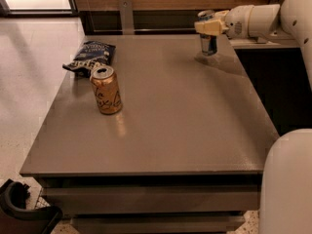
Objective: Knock redbull can over
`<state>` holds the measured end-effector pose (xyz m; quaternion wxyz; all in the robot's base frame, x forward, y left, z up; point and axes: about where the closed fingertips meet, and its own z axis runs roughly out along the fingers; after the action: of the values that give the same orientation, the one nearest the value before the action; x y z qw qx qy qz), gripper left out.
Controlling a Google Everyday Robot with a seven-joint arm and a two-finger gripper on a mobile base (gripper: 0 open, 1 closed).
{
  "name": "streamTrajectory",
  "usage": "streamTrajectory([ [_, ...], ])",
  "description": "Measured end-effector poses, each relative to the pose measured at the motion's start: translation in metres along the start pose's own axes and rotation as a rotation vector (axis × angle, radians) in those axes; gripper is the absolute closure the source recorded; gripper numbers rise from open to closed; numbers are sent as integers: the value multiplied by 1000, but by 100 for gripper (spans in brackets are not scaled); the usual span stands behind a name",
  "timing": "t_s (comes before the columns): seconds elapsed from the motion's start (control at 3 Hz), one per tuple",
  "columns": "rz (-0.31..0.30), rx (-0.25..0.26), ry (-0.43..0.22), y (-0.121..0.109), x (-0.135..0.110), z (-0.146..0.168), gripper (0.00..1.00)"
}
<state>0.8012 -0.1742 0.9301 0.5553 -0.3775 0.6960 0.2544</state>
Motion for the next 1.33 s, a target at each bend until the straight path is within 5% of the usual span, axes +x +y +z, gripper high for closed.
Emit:
streamTrajectory([
  [0.67,-162,6,225,15,0,1,100],
  [1.33,-246,12,374,24,15,19,100],
])
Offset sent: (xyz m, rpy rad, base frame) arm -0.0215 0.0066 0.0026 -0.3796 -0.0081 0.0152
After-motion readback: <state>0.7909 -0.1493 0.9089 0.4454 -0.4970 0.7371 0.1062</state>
